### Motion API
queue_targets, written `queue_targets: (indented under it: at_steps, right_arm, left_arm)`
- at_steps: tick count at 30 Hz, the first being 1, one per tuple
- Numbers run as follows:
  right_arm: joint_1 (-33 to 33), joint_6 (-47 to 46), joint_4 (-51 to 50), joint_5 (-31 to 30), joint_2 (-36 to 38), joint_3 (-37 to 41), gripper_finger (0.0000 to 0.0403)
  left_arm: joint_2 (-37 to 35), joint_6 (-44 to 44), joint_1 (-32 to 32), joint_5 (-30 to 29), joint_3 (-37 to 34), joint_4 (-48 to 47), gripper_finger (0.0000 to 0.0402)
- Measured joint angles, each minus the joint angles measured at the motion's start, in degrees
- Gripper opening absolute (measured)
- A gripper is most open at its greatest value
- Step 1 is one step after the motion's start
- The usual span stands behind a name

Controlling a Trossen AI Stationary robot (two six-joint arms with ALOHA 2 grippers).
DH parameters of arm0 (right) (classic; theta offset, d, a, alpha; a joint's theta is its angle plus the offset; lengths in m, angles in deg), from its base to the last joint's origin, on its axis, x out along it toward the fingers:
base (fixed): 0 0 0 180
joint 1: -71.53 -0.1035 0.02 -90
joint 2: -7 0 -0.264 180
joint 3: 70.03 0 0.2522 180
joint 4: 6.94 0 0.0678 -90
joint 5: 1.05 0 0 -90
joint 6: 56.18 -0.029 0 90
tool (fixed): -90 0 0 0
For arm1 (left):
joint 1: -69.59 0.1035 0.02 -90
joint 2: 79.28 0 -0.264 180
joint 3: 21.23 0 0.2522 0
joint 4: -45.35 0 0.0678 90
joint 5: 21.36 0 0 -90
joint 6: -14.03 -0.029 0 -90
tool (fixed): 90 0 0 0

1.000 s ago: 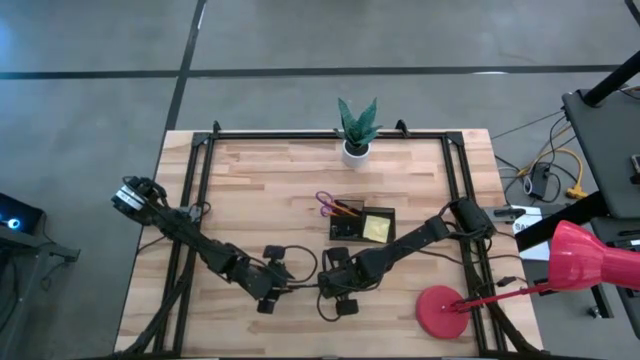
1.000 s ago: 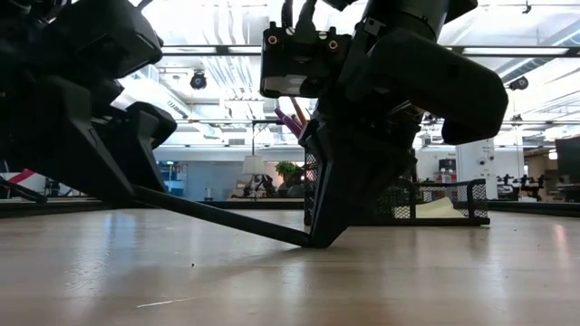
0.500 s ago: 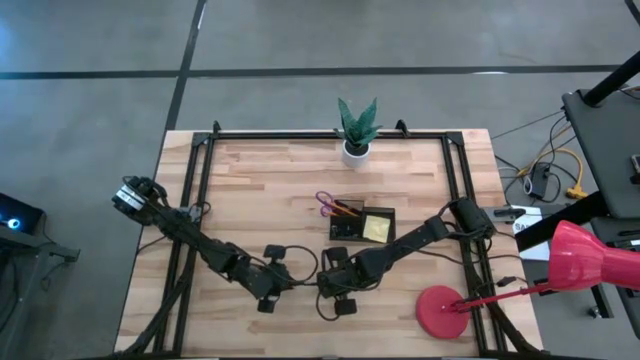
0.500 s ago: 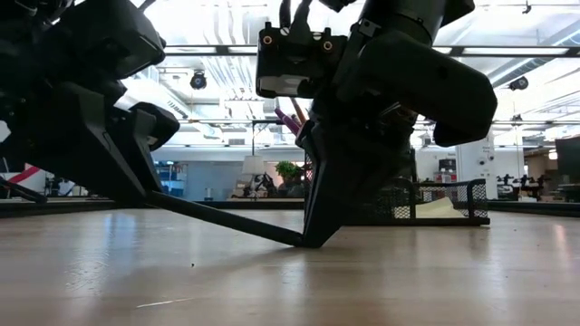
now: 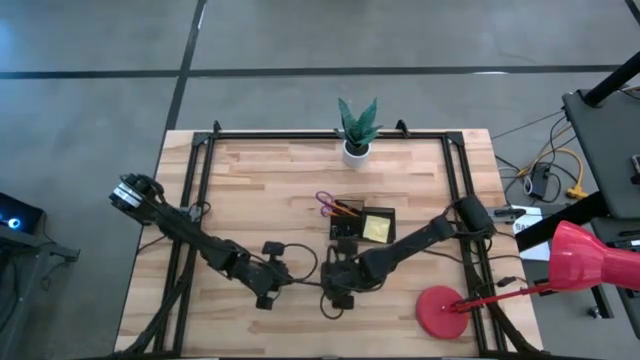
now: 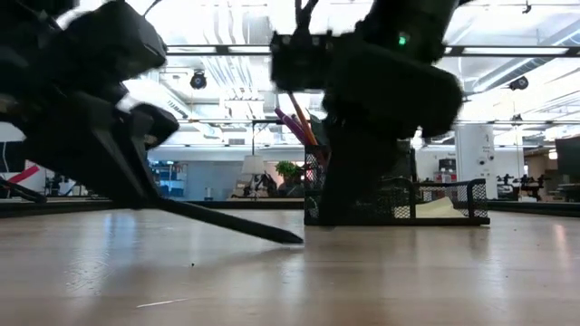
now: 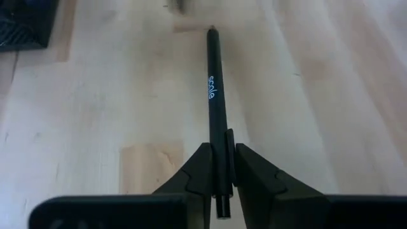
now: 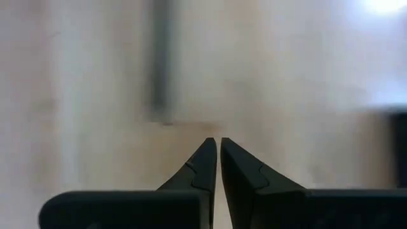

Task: Pick and place office supplies into organizer
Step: Put the black pen into the black organizer

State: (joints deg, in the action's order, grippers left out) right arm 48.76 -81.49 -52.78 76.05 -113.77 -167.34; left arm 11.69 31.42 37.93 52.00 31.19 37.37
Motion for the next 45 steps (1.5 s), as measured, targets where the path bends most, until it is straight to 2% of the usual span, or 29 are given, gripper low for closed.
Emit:
queue_targets:
  at_steps: [5,8,12,15,19,23,30,33,39,45]
  right_arm:
    - [-1.79,-12.1,-8.66,-14.07,4.12,-0.07,0.0013]
    - [-3.33,-24.42,-17.83,-20.06,6.37,-0.07,0.0013]
    - [-5.48,-46.33,-31.15,-21.88,8.83,-0.12,0.0013]
    - [-7.69,-55.3,-34.55,-21.97,9.03,-0.12,0.0013]
    - [-10.41,-53.3,-32.65,-20.71,9.02,-0.05,0.0013]
    - [-11.48,-53.32,-31.91,-19.82,8.86,-0.01,0.0013]
    - [-11.88,-58.9,-32.06,-19.65,8.84,0.45,0.0013]
    - [-11.78,-59.82,-32.08,-19.72,8.84,0.56,0.0013]
    - [-11.87,-59.82,-32.11,-19.81,8.84,1.0,0.0013]
    - [-11.85,-60.21,-31.95,-19.81,8.86,1.86,0.0013]
  left_arm:
    - [-5.05,-2.46,0.28,-0.16,0.0,-5.08,0.0032]
    - [-9.47,-3.26,1.44,-0.43,1.04,-11.65,0.0032]
    - [-15.83,-7.72,4.19,-3.03,5.87,-23.67,0.0032]
    - [-19.05,-14.36,7.32,-4.58,11.39,-31.53,0.0032]
    - [-19.8,-24.81,13.23,-6.29,20.12,-41.16,0.0033]
    - [-17.83,-37.1,19.23,-7.61,29.12,-46.63,0.0034]
    - [-8.0,-53.11,26.7,-7.94,43.52,-53.96,0.0036]
    - [-2.89,-58.71,28.02,-8.65,47.43,-57.27,0.0036]
    - [5.82,-69.32,28.3,-13.88,53.01,-59.23,0.0037]
    - [11.96,-75.14,28.15,-13.94,56.12,-59.61,0.0038]
